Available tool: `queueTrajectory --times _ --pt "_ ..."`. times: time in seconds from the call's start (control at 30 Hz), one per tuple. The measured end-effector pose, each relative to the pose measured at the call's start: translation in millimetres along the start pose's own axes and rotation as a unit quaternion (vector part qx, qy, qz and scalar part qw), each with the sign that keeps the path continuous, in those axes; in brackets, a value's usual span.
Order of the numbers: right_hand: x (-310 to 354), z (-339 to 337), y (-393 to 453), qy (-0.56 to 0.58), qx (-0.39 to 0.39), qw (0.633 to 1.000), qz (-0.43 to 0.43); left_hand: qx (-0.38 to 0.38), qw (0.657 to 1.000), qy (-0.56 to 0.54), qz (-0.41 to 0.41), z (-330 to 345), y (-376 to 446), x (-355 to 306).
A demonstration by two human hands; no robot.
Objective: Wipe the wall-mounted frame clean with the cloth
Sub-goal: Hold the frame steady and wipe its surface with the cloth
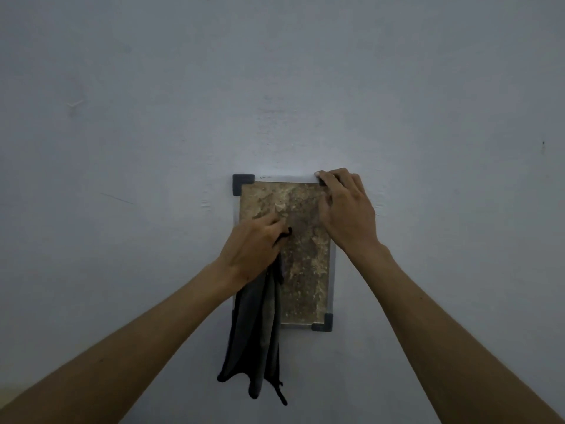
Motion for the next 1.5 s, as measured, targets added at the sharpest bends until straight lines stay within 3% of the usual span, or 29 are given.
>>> queueTrajectory --times 0.27,0.47,0.63,0.7,0.83,1.1,1.2,1.37,1.5 --pt "-4.4 1.7 3.1 0.008 0.002 1.0 -0.006 -0.171 0.976 -0.061 -0.118 -17.4 15.4 20.9" --pt "-2.0 3.1 1.6 0.006 -0.002 1.0 -0.003 -0.005 1.0 -0.029 -0.002 3.0 -2.6 -0.8" --pt "-2.0 3.6 1.3 0.006 -0.004 1.0 0.0 -0.123 0.988 -0.031 -0.093 -10.3 6.4 9.2" --pt "-1.9 3.3 1.0 0.005 -0.003 1.0 0.001 -0.116 0.988 -0.036 -0.098 -3.4 5.2 4.9" --pt "-1.9 3.1 0.4 0.005 -0.006 1.0 0.001 -0.039 0.999 -0.013 -0.028 5.4 -0.3 -3.5" --pt "-2.1 4.7 -0.1 0.001 -0.01 1.0 0.005 -0.176 0.978 -0.05 -0.101 -18.1 37.0 16.5" --pt "-2.3 4.3 0.0 0.002 -0.009 1.0 0.005 -0.154 0.98 -0.063 -0.11 -11.9 36.8 12.9" --pt "-1.8 4.3 -0.3 0.001 -0.009 1.0 0.008 -0.05 0.998 -0.027 -0.03 0.2 19.4 -5.7" --pt "-1.5 2.6 0.1 0.0 -0.007 1.0 0.008 -0.119 0.99 -0.017 -0.072 -12.8 31.2 4.1"
Point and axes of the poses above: each hand's wrist, its own y-axis towards the middle knuckle, its own z-axis out of the palm, x = y × z, the point moved 3 cm from there along y, towards the middle knuckle, and after that the axes turned 8 degrees about -y, right-handed, at the moved point
